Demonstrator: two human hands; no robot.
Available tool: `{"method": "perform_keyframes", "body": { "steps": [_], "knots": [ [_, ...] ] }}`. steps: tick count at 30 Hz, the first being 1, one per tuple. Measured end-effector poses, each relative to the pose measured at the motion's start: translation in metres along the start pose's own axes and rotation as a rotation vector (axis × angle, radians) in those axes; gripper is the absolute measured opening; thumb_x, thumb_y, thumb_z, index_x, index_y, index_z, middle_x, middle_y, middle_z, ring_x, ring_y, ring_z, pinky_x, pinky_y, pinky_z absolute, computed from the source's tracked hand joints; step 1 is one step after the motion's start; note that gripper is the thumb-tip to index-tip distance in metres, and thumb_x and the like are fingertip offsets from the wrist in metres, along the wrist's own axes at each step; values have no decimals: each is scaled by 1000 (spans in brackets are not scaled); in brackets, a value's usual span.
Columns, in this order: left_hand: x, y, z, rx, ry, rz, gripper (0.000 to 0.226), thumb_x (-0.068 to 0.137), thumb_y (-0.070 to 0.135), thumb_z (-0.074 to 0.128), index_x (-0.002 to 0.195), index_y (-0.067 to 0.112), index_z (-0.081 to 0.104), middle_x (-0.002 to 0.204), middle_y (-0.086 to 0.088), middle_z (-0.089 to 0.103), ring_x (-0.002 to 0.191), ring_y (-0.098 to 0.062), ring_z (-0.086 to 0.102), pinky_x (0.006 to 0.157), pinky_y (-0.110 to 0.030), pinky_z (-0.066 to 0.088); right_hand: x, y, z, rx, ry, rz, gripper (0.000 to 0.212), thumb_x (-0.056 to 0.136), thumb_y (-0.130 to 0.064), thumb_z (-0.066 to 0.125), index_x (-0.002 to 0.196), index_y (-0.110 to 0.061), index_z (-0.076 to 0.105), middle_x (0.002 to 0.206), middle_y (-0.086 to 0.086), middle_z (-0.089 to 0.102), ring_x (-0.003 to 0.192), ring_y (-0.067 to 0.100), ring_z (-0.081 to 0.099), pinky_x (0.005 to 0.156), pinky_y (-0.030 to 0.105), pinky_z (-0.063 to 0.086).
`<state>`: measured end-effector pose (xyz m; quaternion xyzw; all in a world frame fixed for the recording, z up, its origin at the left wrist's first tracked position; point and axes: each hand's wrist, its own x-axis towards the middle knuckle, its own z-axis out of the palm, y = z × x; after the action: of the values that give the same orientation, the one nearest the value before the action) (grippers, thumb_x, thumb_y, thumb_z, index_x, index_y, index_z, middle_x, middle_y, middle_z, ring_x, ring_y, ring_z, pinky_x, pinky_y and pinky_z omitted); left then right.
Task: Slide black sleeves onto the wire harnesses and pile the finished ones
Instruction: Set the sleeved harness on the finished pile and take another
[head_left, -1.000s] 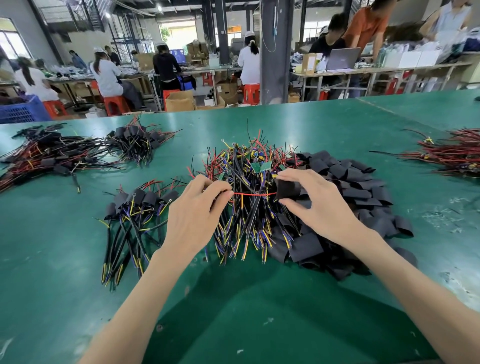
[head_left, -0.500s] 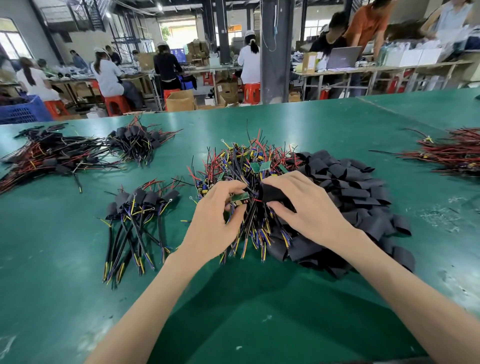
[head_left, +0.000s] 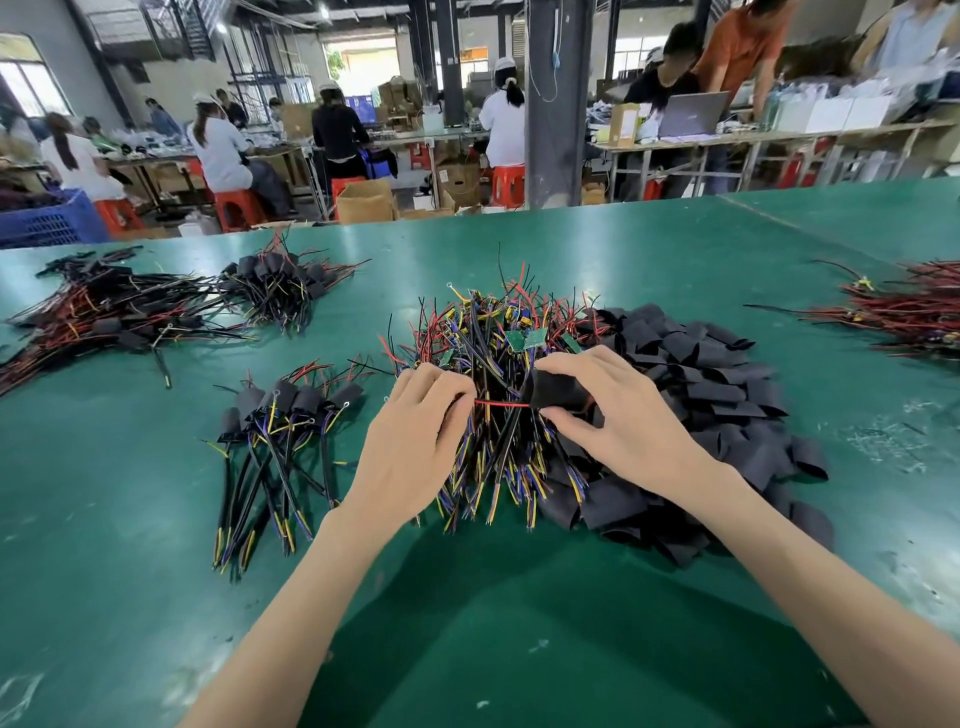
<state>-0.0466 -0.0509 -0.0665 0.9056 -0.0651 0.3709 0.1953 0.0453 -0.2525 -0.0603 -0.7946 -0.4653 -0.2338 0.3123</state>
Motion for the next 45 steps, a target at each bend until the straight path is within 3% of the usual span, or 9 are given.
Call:
{"method": "perform_keyframes", "body": {
  "steps": [3, 7, 12, 16, 21, 29, 36, 40, 45],
  "knots": [
    [2, -1, -1, 48, -18, 65, 14, 97, 9, 46, 95, 5, 59, 94, -3, 59, 86, -20, 45, 81, -37, 41, -2, -3, 2, 16, 1, -16, 44, 80, -12, 72, 121, -13, 57, 100, -8, 54, 93, 6, 45, 79, 21, 38],
    [3, 2, 0, -6, -53, 107, 24, 95, 26, 49, 99, 12, 68, 90, -1, 61, 85, -22, 50, 80, -33, 42, -4, -4, 3, 62, 28, 0, 44, 78, -11, 74, 120, -13, 59, 105, -15, 52, 96, 8, 51, 83, 19, 39],
    [2, 2, 2, -49, 51, 48, 10, 87, 20, 65, 84, 12, 71, 82, 0, 62, 79, -19, 49, 77, -29, 40, -7, -1, 3, 100, 23, 19, 44, 79, -11, 74, 120, -15, 60, 109, -18, 55, 101, 9, 53, 84, 26, 45],
    [5, -1, -5, -91, 175, -55, 6, 85, 14, 67, 83, 10, 70, 83, 1, 60, 79, -20, 50, 81, -15, 33, -7, 8, 1, 79, 76, 75, 43, 79, -10, 73, 119, -15, 59, 111, -10, 58, 98, 19, 59, 82, 35, 52],
    [6, 2, -11, -189, 271, -158, 4, 85, 9, 67, 83, 7, 70, 81, 1, 58, 76, -20, 49, 75, -27, 38, -7, 15, -2, 118, 145, 175, 44, 78, -9, 72, 118, -19, 58, 106, -1, 63, 100, 12, 58, 71, 14, 47],
    [5, 7, -13, -330, 329, -244, 6, 89, 10, 64, 86, 11, 69, 82, -3, 59, 76, -15, 50, 74, -17, 37, -7, 9, 3, 211, 130, 173, 47, 77, -8, 74, 118, -21, 57, 107, -5, 66, 106, 10, 60, 80, 36, 54],
    [7, 10, -15, -468, 389, -282, 24, 89, 13, 62, 80, 35, 60, 80, 10, 57, 71, 2, 48, 68, -12, 35, -7, 7, 2, 270, 136, 196, 48, 75, -7, 76, 117, -21, 56, 105, -6, 67, 106, 5, 60, 77, 36, 55],
    [6, 11, -12, -489, 322, -268, 23, 90, 14, 62, 81, 35, 61, 77, 9, 56, 68, 1, 46, 67, -12, 34, -6, 0, 2, 386, 140, 232, 51, 75, -5, 77, 114, -27, 52, 103, -17, 64, 104, -3, 59, 73, 25, 54],
    [5, 11, -9, -494, 253, -273, 24, 89, 12, 64, 81, 35, 62, 78, 11, 58, 71, 2, 48, 71, -11, 35, -6, 1, -1, 514, 162, 293, 50, 77, -7, 76, 114, -30, 52, 107, -11, 67, 104, 1, 60, 72, 12, 48]
  ]
}}
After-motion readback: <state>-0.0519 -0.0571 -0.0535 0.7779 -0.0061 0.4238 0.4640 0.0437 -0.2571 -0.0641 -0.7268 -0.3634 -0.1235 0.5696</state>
